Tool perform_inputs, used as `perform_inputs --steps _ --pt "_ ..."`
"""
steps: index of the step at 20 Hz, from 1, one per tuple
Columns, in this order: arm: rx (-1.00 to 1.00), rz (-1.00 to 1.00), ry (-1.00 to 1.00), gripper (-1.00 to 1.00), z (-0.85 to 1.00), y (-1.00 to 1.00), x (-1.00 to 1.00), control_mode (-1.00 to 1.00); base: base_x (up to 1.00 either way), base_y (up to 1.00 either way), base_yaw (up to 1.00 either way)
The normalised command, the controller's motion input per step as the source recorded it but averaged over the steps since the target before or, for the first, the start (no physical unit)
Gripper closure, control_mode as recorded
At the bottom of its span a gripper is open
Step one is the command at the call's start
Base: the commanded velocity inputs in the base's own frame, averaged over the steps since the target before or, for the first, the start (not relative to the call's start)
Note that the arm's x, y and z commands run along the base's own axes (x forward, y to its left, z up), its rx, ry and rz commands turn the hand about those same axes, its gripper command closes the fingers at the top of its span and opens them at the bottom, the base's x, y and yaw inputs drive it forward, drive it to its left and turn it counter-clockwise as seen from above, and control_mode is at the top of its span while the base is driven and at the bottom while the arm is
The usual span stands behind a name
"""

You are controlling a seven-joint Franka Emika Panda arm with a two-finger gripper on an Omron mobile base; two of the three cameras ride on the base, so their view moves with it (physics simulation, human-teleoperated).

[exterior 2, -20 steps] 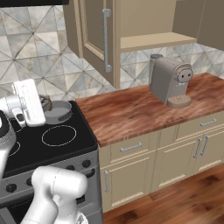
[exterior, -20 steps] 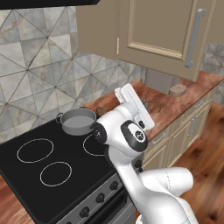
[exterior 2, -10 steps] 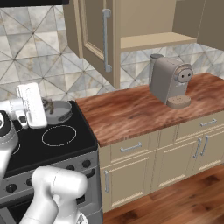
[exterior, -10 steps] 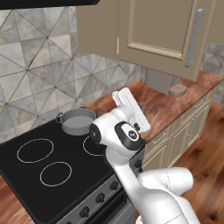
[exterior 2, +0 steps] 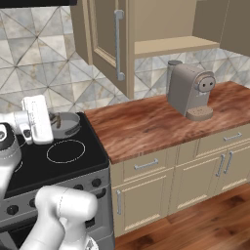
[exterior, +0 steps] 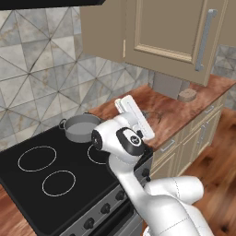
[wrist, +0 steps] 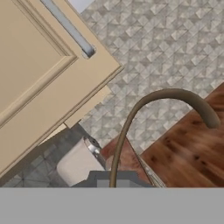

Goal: Open the cabinet and move the ladle to the pot. Then close the cabinet.

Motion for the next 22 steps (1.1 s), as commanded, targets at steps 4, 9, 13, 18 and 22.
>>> perform_inputs --steps 4,9,13,18,22 --pt "-0.02 0.0 0.0 1.0 0.0 0.03 0.2 -1.0 0.0 0.0 0.0" --pt "-0.01 0.0 0.0 1.0 0.0 0.06 0.24 -1.0 0.0 0.0 0.0" --pt "0.0 0.0 0.0 1.0 -0.06 0.12 0.34 -1.0 0.0 0.0 0.0" --pt "0.0 0.0 0.0 1.0 -0.12 0.18 0.35 -1.0 0.0 0.0 0.0" --pt "0.0 0.0 0.0 1.0 -0.17 0.2 0.31 -1.0 0.0 0.0 0.0"
